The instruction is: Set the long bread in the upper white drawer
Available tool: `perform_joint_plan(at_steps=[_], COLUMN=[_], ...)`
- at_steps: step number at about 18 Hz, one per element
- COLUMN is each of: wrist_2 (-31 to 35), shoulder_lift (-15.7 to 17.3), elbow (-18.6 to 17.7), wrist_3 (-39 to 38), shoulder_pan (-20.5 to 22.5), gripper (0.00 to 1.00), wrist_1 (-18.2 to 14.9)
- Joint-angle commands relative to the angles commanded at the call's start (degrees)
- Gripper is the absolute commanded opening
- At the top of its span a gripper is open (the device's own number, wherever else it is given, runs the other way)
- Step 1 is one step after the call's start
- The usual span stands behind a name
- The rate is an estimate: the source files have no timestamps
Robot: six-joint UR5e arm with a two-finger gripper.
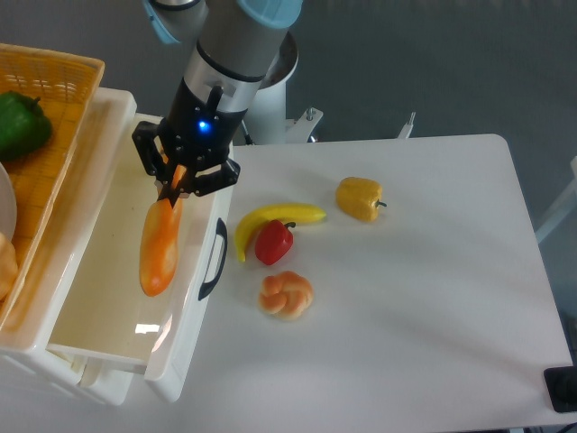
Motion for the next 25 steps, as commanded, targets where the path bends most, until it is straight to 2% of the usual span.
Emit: perform_joint_plan(at_steps=[8, 9, 10, 11, 13, 25], wrist_2=[0.5, 0.5, 0.5, 0.6, 0.6, 0.7], shoulder_lift=[-2.0, -2.0, -1.9, -1.9, -1.9, -2.6], elbow=[0.0, 0.0, 0.0, -0.1, -0.1, 0.0], wrist_3=[0.5, 0.6, 0.9, 1.3, 1.9, 2.5], shoulder_pan=[-1.0, -1.0, -1.0, -1.0, -1.1, -0.9], gripper=[0.26, 0.43, 0.5, 0.51, 0.6, 0.63], wrist_1=[0.5, 1.1, 1.4, 1.4, 1.4, 1.8])
